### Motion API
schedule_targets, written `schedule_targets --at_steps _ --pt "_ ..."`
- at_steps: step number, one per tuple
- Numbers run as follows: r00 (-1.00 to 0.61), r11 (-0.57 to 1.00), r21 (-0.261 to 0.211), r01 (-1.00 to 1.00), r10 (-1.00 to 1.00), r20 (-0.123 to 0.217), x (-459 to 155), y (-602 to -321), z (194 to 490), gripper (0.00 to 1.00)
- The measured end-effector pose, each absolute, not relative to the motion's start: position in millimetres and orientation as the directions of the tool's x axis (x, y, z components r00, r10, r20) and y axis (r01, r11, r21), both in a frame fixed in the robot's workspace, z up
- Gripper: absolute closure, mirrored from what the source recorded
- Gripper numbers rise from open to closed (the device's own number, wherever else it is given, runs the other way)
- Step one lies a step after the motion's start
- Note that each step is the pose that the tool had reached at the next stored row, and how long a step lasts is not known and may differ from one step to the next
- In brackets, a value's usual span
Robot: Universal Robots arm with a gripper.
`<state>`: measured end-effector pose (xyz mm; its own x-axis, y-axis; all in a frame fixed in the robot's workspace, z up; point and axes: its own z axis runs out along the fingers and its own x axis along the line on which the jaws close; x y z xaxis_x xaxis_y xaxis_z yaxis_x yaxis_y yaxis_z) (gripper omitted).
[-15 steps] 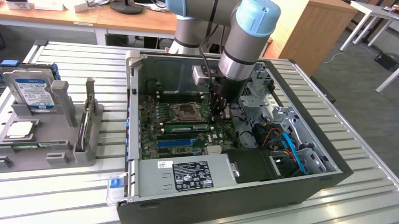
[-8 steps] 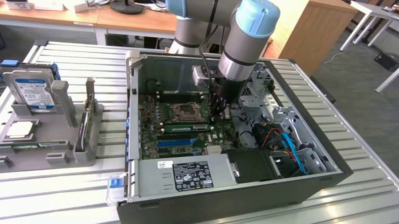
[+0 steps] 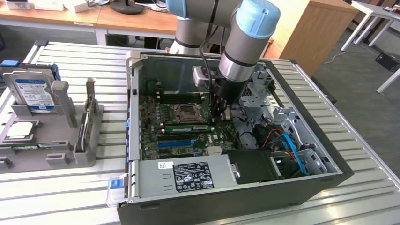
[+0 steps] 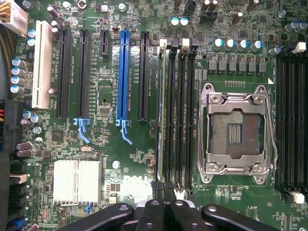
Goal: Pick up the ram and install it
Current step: 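Press down the ram until it locks into place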
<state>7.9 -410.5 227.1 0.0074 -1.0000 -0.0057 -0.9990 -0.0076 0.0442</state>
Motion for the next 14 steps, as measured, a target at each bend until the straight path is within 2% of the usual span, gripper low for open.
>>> schedule_targets --at_steps 14 --pt "0.007 -0.008 0.044 -0.999 -1.000 -0.005 7.8 -410.6 224.5 0.90"
